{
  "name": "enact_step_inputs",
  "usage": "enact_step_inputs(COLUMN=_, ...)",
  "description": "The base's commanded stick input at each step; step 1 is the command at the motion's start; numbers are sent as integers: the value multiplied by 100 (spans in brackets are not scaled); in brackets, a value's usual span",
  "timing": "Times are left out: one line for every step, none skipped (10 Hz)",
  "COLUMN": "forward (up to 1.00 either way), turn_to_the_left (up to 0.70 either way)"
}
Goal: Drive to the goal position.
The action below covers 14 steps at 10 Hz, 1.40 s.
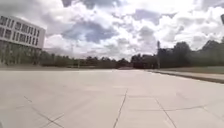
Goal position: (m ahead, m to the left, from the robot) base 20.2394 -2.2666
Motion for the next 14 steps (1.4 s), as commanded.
enact_step_inputs(forward=100, turn_to_the_left=-13)
enact_step_inputs(forward=100, turn_to_the_left=-13)
enact_step_inputs(forward=100, turn_to_the_left=-13)
enact_step_inputs(forward=100, turn_to_the_left=-13)
enact_step_inputs(forward=100, turn_to_the_left=-13)
enact_step_inputs(forward=100, turn_to_the_left=-13)
enact_step_inputs(forward=100, turn_to_the_left=-14)
enact_step_inputs(forward=100, turn_to_the_left=-15)
enact_step_inputs(forward=100, turn_to_the_left=-15)
enact_step_inputs(forward=100, turn_to_the_left=-16)
enact_step_inputs(forward=100, turn_to_the_left=-16)
enact_step_inputs(forward=100, turn_to_the_left=-16)
enact_step_inputs(forward=100, turn_to_the_left=-16)
enact_step_inputs(forward=100, turn_to_the_left=-16)
